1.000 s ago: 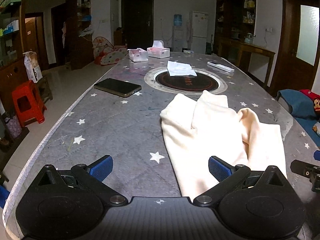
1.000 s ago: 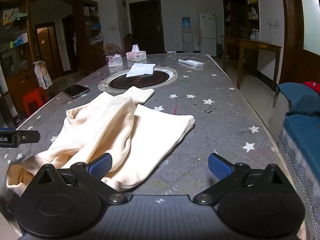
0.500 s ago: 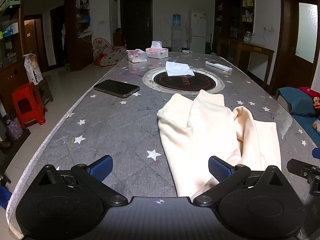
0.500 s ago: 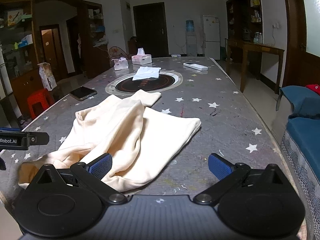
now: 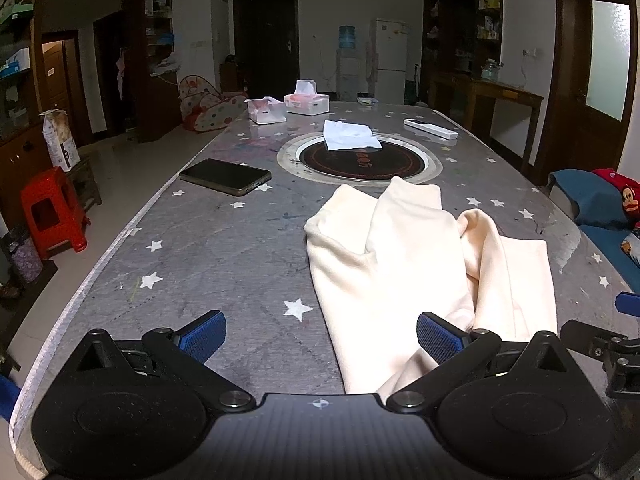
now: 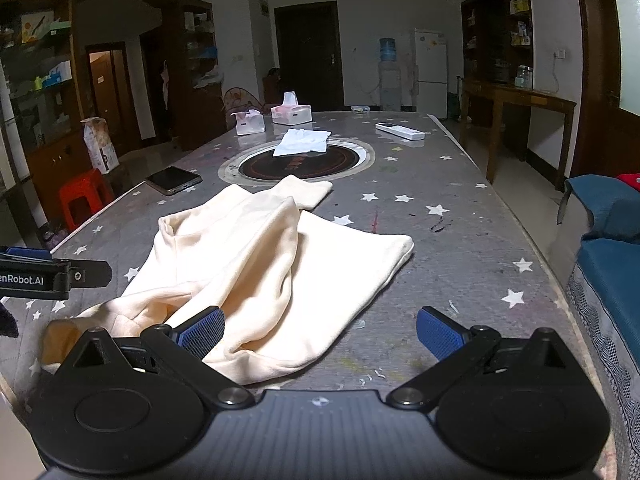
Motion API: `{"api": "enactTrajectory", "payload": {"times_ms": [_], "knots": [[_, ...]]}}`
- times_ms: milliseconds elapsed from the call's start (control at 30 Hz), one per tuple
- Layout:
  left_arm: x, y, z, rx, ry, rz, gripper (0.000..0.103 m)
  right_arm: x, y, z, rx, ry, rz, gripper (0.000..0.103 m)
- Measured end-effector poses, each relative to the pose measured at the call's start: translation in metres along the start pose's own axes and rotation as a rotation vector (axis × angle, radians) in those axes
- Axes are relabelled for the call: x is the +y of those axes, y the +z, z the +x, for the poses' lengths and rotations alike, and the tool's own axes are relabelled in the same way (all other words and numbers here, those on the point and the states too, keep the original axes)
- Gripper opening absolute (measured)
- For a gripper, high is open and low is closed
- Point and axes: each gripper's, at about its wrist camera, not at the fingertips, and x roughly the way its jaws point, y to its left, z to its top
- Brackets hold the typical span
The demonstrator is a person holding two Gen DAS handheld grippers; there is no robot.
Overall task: Fold clothes
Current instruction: 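Move both grippers toward the crumpled cream shirt on the table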
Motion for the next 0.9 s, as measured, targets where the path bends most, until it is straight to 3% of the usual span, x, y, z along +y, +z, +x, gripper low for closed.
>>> {"api": "enactTrajectory", "payload": {"times_ms": [900], "knots": [[-0.008, 0.009, 0.018, 0.022, -0.019, 0.018, 0.103, 0.002, 0.008, 0.017, 0.018, 0.019, -0.004, 0.103]]}}
